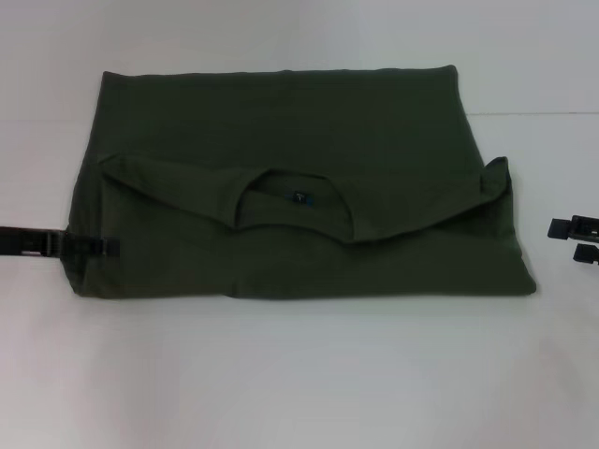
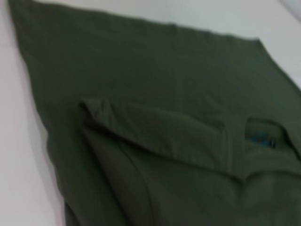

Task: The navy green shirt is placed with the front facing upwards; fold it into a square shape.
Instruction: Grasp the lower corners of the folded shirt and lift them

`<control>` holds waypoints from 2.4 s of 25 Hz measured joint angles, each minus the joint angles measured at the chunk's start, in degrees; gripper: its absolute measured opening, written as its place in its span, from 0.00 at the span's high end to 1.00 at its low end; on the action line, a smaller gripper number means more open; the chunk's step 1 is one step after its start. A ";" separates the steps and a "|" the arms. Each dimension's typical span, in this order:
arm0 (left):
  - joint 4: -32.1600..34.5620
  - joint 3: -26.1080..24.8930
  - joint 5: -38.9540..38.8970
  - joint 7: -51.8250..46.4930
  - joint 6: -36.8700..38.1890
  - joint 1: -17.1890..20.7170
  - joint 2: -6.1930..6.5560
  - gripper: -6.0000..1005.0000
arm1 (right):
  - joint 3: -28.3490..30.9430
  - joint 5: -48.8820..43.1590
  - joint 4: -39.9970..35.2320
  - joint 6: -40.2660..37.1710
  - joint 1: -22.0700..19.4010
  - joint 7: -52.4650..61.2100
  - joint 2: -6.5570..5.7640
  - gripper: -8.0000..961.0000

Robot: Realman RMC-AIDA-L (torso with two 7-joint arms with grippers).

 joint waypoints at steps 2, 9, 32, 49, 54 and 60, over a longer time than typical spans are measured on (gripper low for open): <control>-0.05 0.67 2.13 -0.25 -0.31 -0.54 -0.53 0.18 | -0.02 -0.02 -0.01 0.04 -0.03 0.05 0.05 0.13; -0.06 0.82 4.93 -0.38 -1.86 -0.95 -1.43 0.18 | -0.33 -0.05 -0.06 0.24 0.34 0.04 0.11 0.12; 0.03 4.72 7.24 -0.85 -3.35 -1.32 -2.36 0.18 | -0.78 -0.04 0.14 1.12 0.94 -0.24 0.27 0.13; 0.03 6.19 8.29 -0.82 -3.37 -1.60 -2.34 0.34 | -0.80 -0.04 -0.01 1.29 1.12 -0.24 0.68 0.13; 0.03 7.44 8.32 -0.57 -3.92 -1.67 -2.35 0.54 | -0.80 -0.04 -0.04 1.29 1.12 -0.24 0.76 0.13; 0.03 8.28 8.54 -0.44 -5.34 -1.69 -2.57 0.72 | -0.80 -0.04 -0.07 1.25 1.12 -0.11 0.81 0.12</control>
